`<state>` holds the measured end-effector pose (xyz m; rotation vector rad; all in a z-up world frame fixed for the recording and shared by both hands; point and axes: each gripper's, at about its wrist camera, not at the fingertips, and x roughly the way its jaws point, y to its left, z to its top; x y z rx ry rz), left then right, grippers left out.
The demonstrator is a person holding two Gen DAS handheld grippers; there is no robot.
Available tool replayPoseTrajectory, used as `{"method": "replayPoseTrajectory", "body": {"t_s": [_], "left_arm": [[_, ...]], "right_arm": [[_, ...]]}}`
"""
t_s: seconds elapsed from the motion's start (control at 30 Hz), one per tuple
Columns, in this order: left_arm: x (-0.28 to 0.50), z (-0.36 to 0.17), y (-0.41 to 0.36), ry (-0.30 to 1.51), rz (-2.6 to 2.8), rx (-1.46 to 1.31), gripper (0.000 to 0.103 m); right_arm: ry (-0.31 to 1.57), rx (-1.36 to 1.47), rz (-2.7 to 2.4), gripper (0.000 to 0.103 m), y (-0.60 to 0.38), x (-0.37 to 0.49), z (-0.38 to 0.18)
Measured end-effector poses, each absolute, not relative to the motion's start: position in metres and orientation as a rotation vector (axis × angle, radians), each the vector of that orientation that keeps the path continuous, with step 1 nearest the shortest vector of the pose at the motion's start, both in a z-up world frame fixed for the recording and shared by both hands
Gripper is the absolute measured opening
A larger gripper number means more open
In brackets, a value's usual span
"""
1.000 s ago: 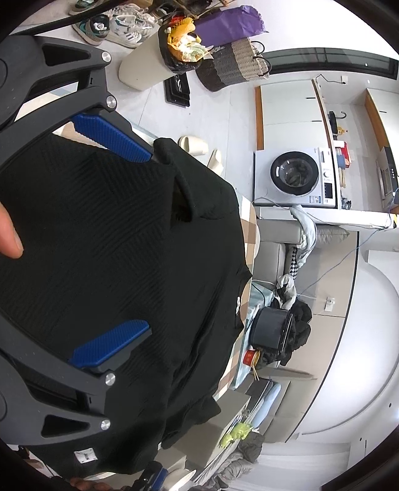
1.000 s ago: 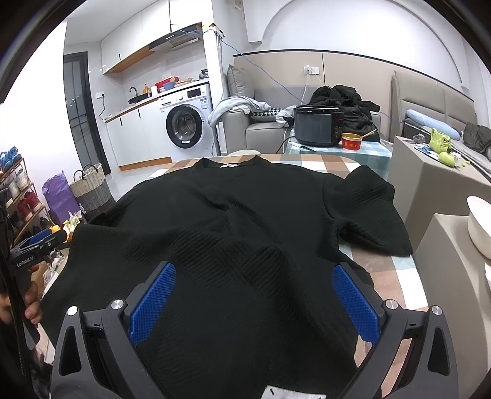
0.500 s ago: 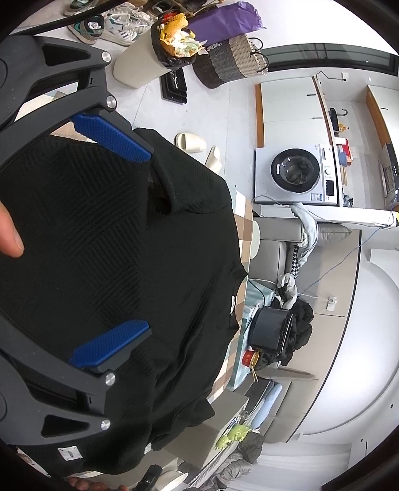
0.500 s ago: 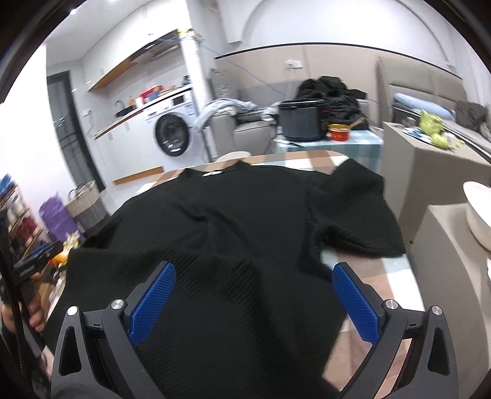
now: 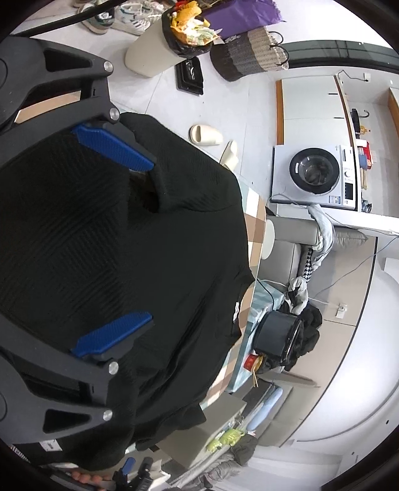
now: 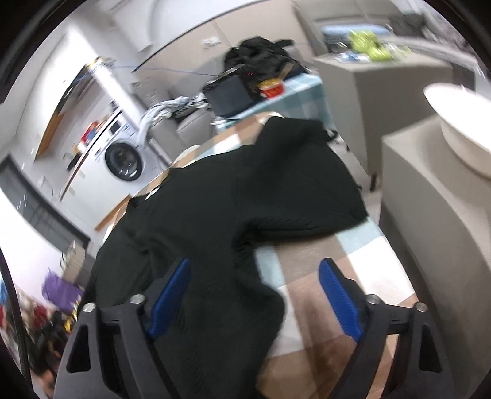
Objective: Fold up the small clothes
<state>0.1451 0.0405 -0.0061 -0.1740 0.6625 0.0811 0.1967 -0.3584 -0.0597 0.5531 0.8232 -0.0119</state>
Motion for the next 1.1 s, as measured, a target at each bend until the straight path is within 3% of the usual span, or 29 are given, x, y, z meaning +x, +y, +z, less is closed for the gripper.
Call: {"method": "replayPoseTrajectory", "body": {"t_s": [0.47, 0.57, 0.63, 0.73, 1.1], "left_arm": [[0.193, -0.019, 0.035, 0.685, 0.081, -0.175, 0.092], [0.199, -0.023, 0.030, 0.690, 0.071, -0.167, 0.092], [0.201, -0.026, 0.027, 0.691, 0.068, -0.162, 0.092], [0.204, -0.028, 0.024, 0.689, 0.063, -0.165, 0.092], [0.191, -0.030, 0.033, 0.668, 0.076, -0.192, 0.092]], "right_arm": [[0.904, 0.579, -0.172, 0.072, -0.406, 0.249, -0.089], [0.912, 0.552, -0.235, 0.052, -0.412, 0.258, -0.090], [0.919, 0.551, -0.281, 0.020, -0.417, 0.263, -0.092], [0.896, 0.564, -0.300, 0.007, -0.423, 0.261, -0.090], [0.679, 0.360, -0.136, 0.007, -0.383, 0.266, -0.012]]}}
